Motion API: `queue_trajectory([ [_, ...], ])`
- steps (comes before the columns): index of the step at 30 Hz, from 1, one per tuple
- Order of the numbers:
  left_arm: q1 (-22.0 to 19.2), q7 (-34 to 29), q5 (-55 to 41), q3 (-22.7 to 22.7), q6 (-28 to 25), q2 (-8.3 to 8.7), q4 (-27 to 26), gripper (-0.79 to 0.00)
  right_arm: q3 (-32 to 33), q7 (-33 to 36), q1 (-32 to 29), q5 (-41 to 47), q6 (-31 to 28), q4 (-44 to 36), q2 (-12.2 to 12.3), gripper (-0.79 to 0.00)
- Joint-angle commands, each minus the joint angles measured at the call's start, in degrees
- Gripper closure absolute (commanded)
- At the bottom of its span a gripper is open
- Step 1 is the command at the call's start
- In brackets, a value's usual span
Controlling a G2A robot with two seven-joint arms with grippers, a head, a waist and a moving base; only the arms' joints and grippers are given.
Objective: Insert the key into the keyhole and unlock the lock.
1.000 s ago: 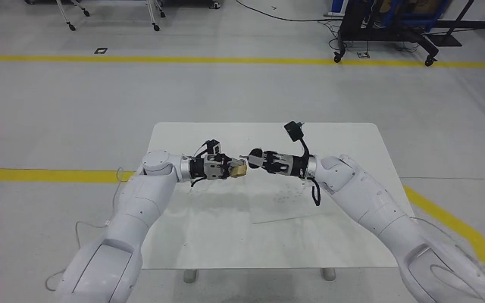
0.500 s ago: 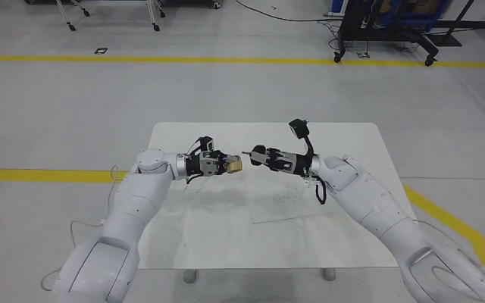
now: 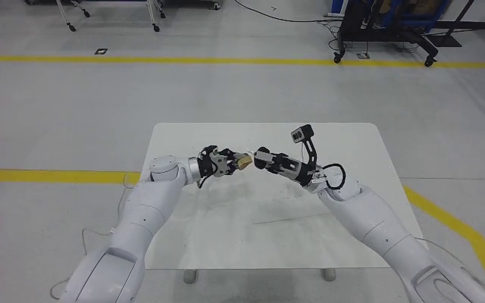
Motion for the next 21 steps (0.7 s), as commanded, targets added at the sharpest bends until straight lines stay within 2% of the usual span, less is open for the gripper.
queue_trajectory([
  [1, 0.56, 0.15, -0.76, -1.3, -1.76, 0.45, -0.22, 0.0, 1.77, -0.96, -2.15, -0.07, 2.34, -2.81, 0.64, 0.0],
  [3, 1.25, -0.56, -1.45, -2.42, -3.6, 0.85, -0.76, 0.0, 3.18, -1.69, -3.84, -0.54, 5.59, -5.81, 1.23, 0.0],
  [19, 1.25, -0.56, -1.45, -2.42, -3.6, 0.85, -0.76, 0.0, 3.18, -1.69, -3.84, -0.54, 5.59, -5.81, 1.23, 0.0],
  [21, 2.35, 1.71, -1.54, -2.57, -4.32, 0.85, -2.08, 0.0, 3.07, -3.73, -3.97, -2.63, 7.62, -5.68, 1.18, 0.0],
])
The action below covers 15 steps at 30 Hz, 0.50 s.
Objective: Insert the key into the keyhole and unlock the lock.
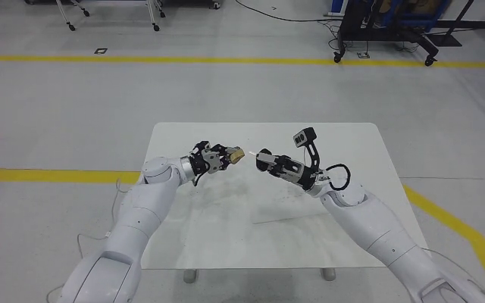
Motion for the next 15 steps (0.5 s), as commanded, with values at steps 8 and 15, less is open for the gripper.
queue_trajectory([
  [8, 6.31, 13.82, 2.65, -1.12, -3.63, 0.58, -9.87, 0.0, -2.79, -14.7, -0.93, -3.27, 14.31, -1.36, -1.94, 0.0],
  [15, 8.88, 20.19, 4.84, -1.08, -1.89, 0.82, -15.0, 0.0, -2.58, -33.45, -5.74, -10.32, 23.72, -8.45, -2.44, 0.0],
])
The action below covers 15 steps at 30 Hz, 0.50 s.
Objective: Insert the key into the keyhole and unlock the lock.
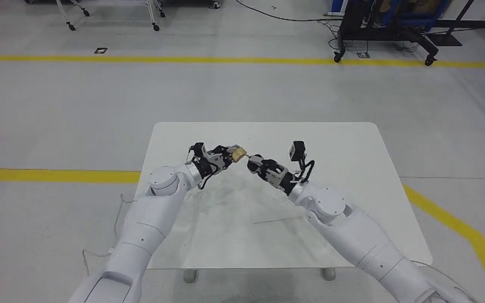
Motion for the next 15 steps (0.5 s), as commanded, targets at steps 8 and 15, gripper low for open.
queue_trajectory([
  [8, 0.41, 2.32, 0.01, -0.13, 2.67, 0.06, -1.12, 0.0, 1.67, -2.87, -3.01, -2.96, 3.1, -4.9, 0.44, 0.0],
  [15, 0.41, 2.32, 0.01, -0.13, 2.67, 0.06, -1.12, 0.0, 1.67, -2.87, -3.01, -2.96, 3.1, -4.9, 0.44, 0.0],
])
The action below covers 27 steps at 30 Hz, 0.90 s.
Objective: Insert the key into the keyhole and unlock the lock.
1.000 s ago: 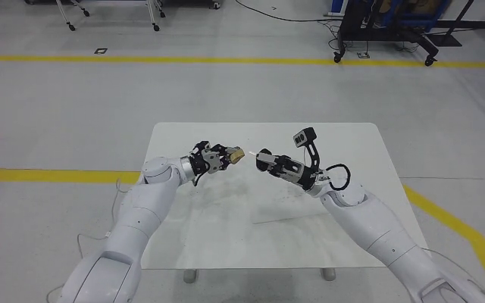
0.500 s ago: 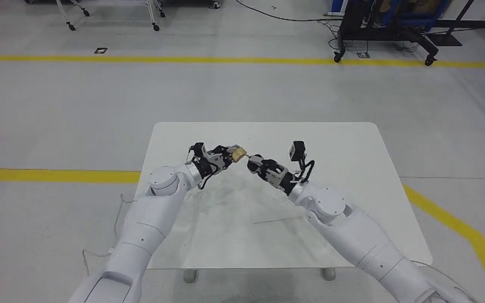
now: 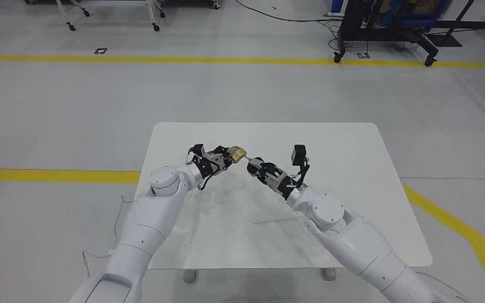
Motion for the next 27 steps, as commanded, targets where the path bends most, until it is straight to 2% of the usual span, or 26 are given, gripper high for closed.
queue_trajectory([
  [1, 0.0, 0.0, 0.0, 0.0, 0.0, 0.0, 0.0, 0.0, 0.0, 0.0, 0.0, 0.0, 0.0, 0.0, 0.0, 0.0],
  [8, 1.5, 2.6, 1.34, -0.35, 0.41, 0.29, -2.69, 0.0, -0.47, -9.81, -3.75, -15.75, 4.98, -6.46, 0.18, 0.0],
  [13, 2.08, 4.85, 3.81, -0.2, -1.2, 0.44, -4.05, 0.0, -1.86, -17.82, -7.29, -25.14, 13.59, -12.93, -0.11, 0.0],
  [17, 2.43, 5.21, 5.49, 0.26, -1.7, 0.52, -4.8, 0.0, -2.83, -17.85, -6.68, -26.11, 17.17, -13.44, -0.94, 0.0],
  [27, 2.87, 4.61, 6.11, 0.3, -2.24, 0.65, -5.45, 0.0, -1.93, -17.03, -5.07, -21.91, 18.87, -10.61, -2.85, 0.0],
])
